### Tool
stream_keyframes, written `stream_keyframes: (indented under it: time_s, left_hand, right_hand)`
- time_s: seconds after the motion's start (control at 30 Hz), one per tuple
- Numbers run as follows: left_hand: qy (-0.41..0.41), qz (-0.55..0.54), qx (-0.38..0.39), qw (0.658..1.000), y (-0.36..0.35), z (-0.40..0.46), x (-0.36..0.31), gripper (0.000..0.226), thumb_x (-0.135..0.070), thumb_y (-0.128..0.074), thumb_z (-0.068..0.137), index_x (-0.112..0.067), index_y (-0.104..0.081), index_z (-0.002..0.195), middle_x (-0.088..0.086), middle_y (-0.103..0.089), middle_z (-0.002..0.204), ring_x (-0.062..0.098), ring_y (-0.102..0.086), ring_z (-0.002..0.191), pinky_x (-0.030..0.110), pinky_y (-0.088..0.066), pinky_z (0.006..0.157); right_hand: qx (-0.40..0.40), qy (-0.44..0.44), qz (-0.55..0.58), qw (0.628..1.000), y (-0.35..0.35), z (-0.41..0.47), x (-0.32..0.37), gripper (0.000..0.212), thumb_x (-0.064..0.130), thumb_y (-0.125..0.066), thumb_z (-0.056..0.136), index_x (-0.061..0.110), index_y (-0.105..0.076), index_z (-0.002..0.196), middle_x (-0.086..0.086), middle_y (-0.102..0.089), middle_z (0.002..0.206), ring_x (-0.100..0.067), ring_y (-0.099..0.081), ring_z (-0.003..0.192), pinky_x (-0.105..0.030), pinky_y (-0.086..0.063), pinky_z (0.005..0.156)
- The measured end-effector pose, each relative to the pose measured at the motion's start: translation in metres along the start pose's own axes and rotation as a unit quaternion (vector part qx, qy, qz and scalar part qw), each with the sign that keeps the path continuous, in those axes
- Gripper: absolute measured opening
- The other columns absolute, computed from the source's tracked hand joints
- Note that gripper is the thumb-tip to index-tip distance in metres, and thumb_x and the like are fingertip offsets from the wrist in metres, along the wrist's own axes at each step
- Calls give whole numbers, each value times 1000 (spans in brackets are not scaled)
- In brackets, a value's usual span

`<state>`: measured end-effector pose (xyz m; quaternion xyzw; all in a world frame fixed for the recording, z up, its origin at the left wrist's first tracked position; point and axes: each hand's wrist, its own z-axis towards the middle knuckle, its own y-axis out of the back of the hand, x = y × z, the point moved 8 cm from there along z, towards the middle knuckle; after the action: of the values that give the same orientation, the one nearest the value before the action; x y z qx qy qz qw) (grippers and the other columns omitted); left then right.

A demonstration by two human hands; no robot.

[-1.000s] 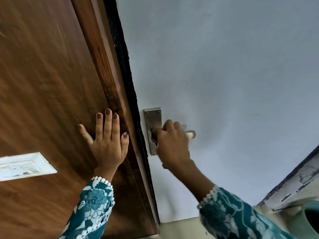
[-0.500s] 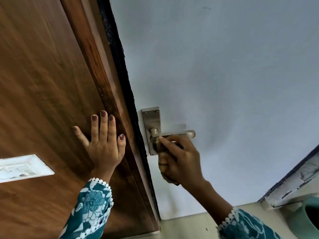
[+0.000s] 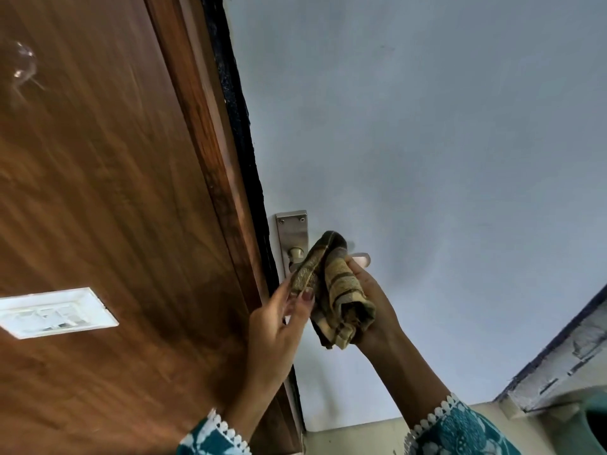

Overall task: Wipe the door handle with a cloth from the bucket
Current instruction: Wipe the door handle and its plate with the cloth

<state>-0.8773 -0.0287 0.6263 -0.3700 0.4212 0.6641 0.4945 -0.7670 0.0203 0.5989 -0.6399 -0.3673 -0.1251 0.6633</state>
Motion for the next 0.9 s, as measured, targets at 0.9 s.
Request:
stream_keyframes:
  time_s: [0.9]
  left_hand:
    - [-99, 36, -97, 990, 78, 41, -30, 31, -44, -48, 88, -27, -64, 108, -3, -75, 85, 15, -71, 68, 30, -58, 60]
  right_hand:
    - [-40, 483, -789, 378, -35, -3, 24, 39, 8, -61, 81, 8, -66, 119, -19, -61, 128, -33, -53, 124, -41, -40, 106]
